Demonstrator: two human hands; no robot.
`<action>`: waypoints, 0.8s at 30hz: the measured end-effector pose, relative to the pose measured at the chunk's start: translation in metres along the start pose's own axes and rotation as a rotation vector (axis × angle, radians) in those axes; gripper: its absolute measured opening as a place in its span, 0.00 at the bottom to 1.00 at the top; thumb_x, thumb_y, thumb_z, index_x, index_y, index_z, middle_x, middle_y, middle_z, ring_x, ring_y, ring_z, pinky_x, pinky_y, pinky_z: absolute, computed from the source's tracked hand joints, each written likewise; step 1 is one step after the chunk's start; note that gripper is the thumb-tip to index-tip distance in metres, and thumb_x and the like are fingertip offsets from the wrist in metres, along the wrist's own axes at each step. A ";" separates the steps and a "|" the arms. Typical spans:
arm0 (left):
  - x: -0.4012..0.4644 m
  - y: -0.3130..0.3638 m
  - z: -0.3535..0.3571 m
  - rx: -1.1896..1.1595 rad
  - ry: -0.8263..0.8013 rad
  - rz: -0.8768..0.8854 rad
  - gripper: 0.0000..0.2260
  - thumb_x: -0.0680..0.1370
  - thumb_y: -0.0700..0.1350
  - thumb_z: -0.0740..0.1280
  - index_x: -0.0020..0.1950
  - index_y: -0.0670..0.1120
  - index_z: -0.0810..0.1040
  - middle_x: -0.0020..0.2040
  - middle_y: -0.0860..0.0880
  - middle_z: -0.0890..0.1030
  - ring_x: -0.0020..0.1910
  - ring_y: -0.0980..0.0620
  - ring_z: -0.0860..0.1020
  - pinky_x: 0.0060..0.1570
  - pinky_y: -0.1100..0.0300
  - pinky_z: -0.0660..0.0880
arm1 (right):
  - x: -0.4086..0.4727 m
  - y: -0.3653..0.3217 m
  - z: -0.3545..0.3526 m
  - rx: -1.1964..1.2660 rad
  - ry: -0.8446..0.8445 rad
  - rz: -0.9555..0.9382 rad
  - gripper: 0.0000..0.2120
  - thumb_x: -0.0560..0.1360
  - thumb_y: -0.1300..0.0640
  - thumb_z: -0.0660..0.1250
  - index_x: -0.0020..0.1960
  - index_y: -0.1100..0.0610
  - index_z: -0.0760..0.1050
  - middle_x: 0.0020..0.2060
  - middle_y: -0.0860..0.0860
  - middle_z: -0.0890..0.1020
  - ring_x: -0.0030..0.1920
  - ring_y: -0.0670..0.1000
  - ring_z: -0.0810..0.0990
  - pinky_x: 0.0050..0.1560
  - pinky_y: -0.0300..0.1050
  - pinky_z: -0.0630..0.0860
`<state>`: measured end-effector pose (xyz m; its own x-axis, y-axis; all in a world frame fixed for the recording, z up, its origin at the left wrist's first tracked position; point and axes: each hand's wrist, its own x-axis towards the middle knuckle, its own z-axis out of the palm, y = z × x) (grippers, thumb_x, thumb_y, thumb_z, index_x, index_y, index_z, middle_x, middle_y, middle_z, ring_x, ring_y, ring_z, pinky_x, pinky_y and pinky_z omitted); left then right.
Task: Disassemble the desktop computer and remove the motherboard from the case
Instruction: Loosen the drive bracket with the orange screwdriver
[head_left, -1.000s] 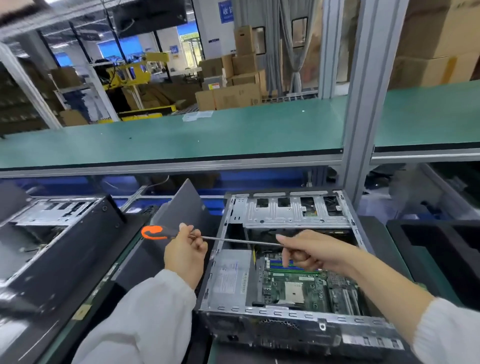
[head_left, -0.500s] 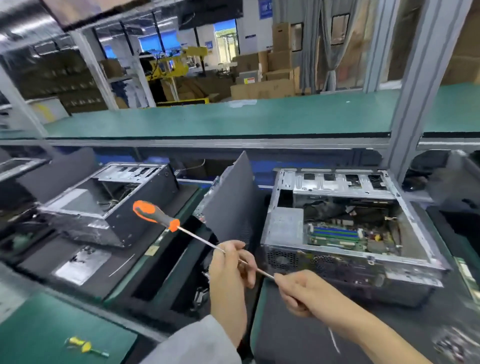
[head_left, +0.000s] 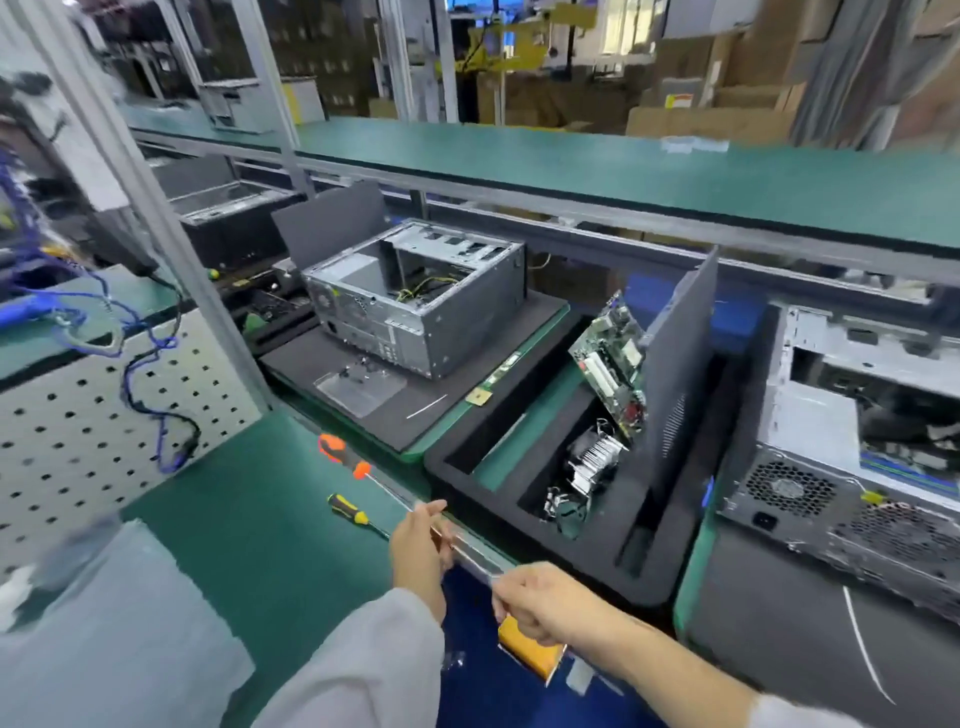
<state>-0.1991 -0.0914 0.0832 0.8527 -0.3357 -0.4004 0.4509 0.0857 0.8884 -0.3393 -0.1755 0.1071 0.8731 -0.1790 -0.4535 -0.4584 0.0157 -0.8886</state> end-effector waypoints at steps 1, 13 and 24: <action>0.012 -0.001 -0.016 0.019 0.017 -0.054 0.10 0.81 0.42 0.58 0.44 0.42 0.75 0.27 0.49 0.71 0.17 0.57 0.62 0.18 0.68 0.58 | 0.017 -0.003 0.012 -0.009 0.016 0.040 0.18 0.82 0.51 0.56 0.35 0.56 0.71 0.25 0.49 0.59 0.23 0.46 0.55 0.24 0.36 0.51; 0.095 -0.043 -0.122 0.452 -0.003 -0.375 0.16 0.83 0.44 0.56 0.40 0.38 0.72 0.27 0.43 0.73 0.19 0.54 0.65 0.20 0.70 0.58 | 0.145 0.008 0.091 -0.254 0.053 0.334 0.16 0.79 0.50 0.62 0.35 0.57 0.71 0.22 0.48 0.67 0.24 0.47 0.62 0.23 0.36 0.59; 0.156 -0.057 -0.147 0.622 0.151 -0.449 0.15 0.79 0.33 0.60 0.32 0.40 0.71 0.17 0.50 0.73 0.15 0.56 0.71 0.22 0.67 0.69 | 0.131 0.029 0.041 -0.025 0.058 0.582 0.09 0.77 0.57 0.61 0.45 0.60 0.78 0.25 0.48 0.59 0.24 0.47 0.55 0.24 0.38 0.51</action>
<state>-0.0528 -0.0111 -0.0633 0.6705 -0.0791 -0.7376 0.5682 -0.5846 0.5792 -0.2316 -0.1579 0.0196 0.4665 -0.2011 -0.8613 -0.8641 0.1045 -0.4924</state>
